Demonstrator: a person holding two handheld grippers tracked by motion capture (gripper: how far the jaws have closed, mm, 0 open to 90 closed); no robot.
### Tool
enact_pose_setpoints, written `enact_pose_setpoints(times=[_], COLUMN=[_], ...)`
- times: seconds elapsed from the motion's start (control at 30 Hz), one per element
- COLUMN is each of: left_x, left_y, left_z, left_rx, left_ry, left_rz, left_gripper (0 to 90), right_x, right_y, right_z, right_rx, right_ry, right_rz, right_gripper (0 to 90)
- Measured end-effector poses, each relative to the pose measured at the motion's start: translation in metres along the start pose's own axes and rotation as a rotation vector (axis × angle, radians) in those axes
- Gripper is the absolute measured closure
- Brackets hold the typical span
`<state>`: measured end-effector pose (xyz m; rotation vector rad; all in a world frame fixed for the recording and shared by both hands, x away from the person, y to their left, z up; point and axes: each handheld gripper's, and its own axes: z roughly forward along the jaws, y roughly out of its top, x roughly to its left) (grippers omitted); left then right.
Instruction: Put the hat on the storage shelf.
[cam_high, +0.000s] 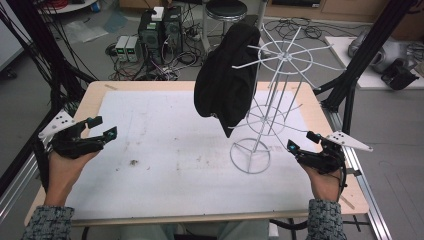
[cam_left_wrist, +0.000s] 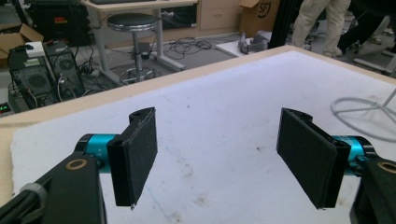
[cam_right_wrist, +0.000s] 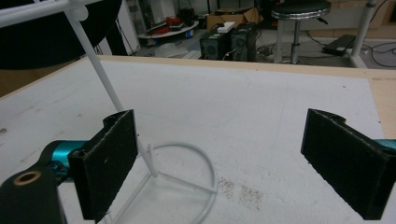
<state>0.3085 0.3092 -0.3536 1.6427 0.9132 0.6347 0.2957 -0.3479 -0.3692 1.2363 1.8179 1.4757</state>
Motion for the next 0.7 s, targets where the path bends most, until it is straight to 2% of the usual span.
enact_pose_setpoints(times=[0.3, 0.43, 0.7], left_x=[-0.0031, -0.0010, -0.0018], left_y=[-0.0088, -0.0093, -0.0117], left_z=[0.0026, -0.0001, 0.0025], left_rx=[0.025, 0.017, 0.034], left_ry=[0.013, 0.022, 0.025], left_rz=[0.025, 0.013, 0.027], left_gripper=[28.9, 28.7, 28.5], right_x=[-0.0002, -0.0001, 0.0002], right_y=[-0.0017, -0.0014, -0.0014], right_z=[0.0017, 0.0013, 0.0018], right_rx=[0.008, 0.005, 0.005], right_ry=[0.002, 0.003, 0.005], right_rz=[0.000, 0.002, -0.003], right_gripper=[10.0, 10.1, 10.0])
